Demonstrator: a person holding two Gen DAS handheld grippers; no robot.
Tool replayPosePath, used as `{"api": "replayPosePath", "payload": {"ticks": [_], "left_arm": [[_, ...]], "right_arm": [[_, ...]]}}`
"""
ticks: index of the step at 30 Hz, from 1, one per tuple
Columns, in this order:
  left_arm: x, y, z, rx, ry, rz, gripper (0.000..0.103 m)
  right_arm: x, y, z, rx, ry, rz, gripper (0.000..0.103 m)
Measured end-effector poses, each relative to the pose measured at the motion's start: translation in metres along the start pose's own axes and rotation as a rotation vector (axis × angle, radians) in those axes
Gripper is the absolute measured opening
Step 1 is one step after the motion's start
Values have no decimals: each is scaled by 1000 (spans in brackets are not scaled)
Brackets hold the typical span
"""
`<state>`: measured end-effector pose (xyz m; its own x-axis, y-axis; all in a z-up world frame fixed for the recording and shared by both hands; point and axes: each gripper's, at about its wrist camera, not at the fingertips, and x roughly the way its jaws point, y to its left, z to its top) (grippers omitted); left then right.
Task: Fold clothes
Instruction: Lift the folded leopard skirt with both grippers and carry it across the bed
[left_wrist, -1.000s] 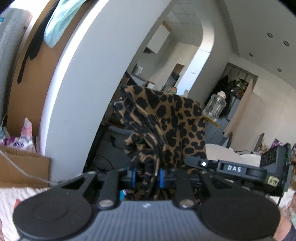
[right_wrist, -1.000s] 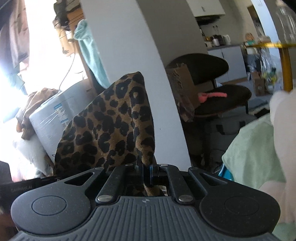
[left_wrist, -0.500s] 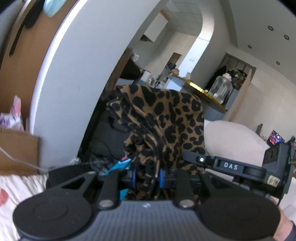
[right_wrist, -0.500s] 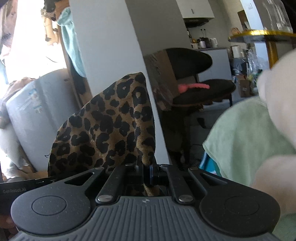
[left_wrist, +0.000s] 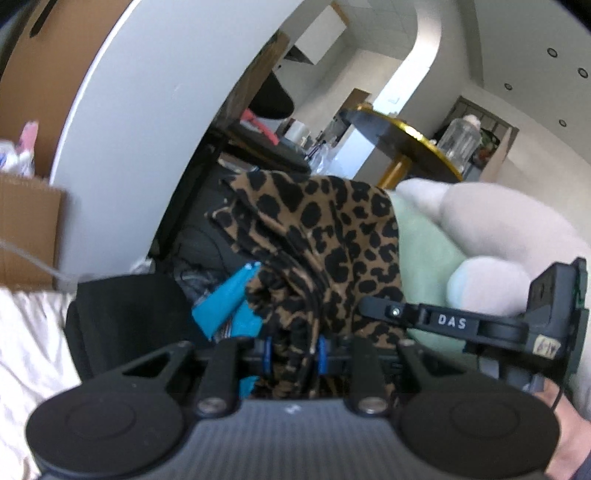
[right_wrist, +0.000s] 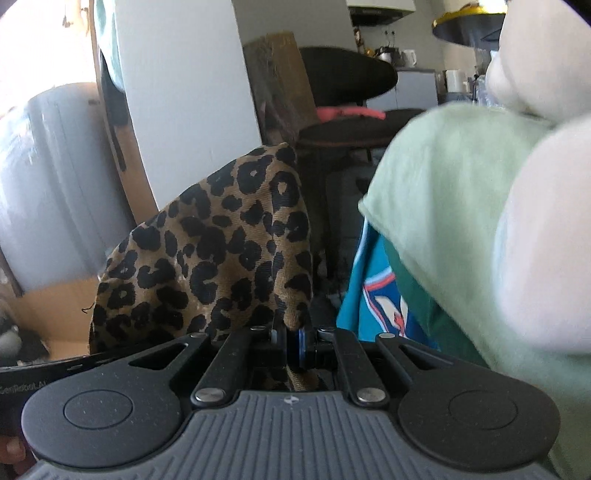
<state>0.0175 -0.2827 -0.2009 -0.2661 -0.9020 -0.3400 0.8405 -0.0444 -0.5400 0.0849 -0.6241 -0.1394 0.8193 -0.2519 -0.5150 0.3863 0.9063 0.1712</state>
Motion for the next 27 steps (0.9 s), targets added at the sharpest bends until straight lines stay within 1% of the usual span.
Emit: {"api": "replayPosePath", "payload": {"ticks": [3,6,9,12,13,15,20,24,27], "left_arm": [[11,15,-13,-48,10,14,23],[25,28,-23,-61,22,31,23],[40,43,-27,-87,18,38,23],[59,53,-28,-85,21,48,23],[63,59,-29,-101,21,46,23],[69,71,-29,-140,23,48,23],[89,89,-23,-185,48,71,23],[101,112,-9,-222,63,88,23],[116,130,0,-246,77,101,23]], "right_arm": [[15,-3,-14,-7,23,0,4],[29,-1,-29,-19,31,-8,4],[45,-2,-39,-17,31,-17,4],[63,-8,-45,7,39,-20,4],[69,-10,-47,14,42,-20,4],[82,-11,-45,12,45,-16,4],[114,-15,-37,26,64,-1,4],[141,-17,-30,63,83,33,4],[161,-20,-26,109,124,72,4]]}}
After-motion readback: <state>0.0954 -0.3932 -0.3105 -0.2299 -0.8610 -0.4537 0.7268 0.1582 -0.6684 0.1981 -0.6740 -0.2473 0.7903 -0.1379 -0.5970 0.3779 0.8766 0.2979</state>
